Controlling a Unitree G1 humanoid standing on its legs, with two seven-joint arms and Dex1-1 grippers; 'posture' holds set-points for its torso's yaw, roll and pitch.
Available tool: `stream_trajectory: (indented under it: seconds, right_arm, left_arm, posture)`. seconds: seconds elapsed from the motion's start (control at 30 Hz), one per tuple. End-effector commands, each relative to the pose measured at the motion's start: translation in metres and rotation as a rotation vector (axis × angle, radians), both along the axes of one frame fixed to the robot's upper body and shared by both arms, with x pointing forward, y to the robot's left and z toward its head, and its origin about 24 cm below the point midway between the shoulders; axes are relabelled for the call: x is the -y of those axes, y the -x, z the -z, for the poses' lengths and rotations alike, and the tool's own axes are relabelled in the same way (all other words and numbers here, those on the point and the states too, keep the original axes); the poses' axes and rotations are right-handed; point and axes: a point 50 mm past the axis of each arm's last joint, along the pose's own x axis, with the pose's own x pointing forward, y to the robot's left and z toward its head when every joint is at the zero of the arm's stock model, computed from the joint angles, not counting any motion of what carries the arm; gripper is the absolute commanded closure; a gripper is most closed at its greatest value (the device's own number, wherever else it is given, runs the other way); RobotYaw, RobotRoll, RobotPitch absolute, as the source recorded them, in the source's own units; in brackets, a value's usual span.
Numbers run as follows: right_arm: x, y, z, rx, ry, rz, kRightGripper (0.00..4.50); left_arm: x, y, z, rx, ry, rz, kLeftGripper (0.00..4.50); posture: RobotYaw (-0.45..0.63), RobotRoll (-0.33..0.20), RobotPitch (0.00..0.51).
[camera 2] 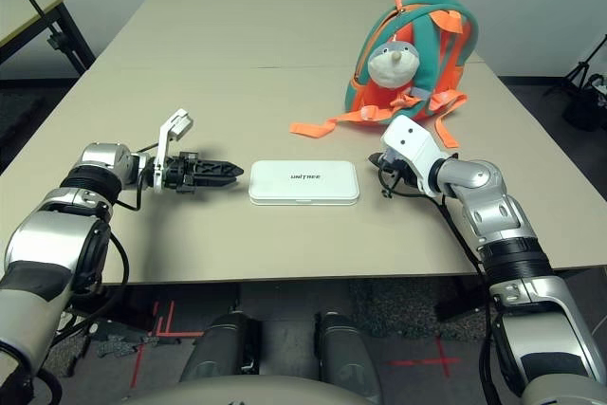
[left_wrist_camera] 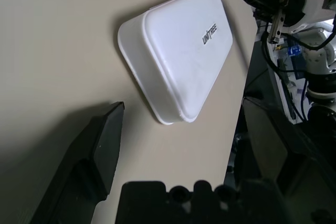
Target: Put the pencil case into the backpack and zip it.
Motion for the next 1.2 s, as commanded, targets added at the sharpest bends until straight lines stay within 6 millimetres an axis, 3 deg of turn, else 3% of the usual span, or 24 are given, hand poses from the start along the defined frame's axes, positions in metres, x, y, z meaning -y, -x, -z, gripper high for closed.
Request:
stream_trajectory:
  seconds: [0.03, 0.33, 0.67, 1.2]
  right_arm:
    - [0.004, 0.004, 0.006, -0.022, 0.049, -0.002, 4.45]
    - [0.010, 0.014, 0.019, -0.065, 0.135, -0.015, 4.45]
    - [0.001, 0.016, 0.022, -0.058, 0.133, -0.029, 4.45]
    - [-0.014, 0.013, 0.022, -0.043, 0.129, -0.066, 4.45]
  left_arm:
    - [0.002, 0.002, 0.009, -0.014, -0.035, -0.011, 0.00]
    - [0.009, 0.002, 0.015, -0.023, -0.021, -0.026, 0.00]
    - [0.012, 0.002, 0.016, -0.012, 0.035, -0.072, 0.00]
    - [0.019, 0.020, 0.034, -0.054, 0.063, -0.008, 0.00]
  posture:
    - [0.09, 0.000, 0.058]
    - [0.08, 0.000, 0.063]
    - [0.10, 0.000, 0.060]
    - [0.12, 0.000, 0.064]
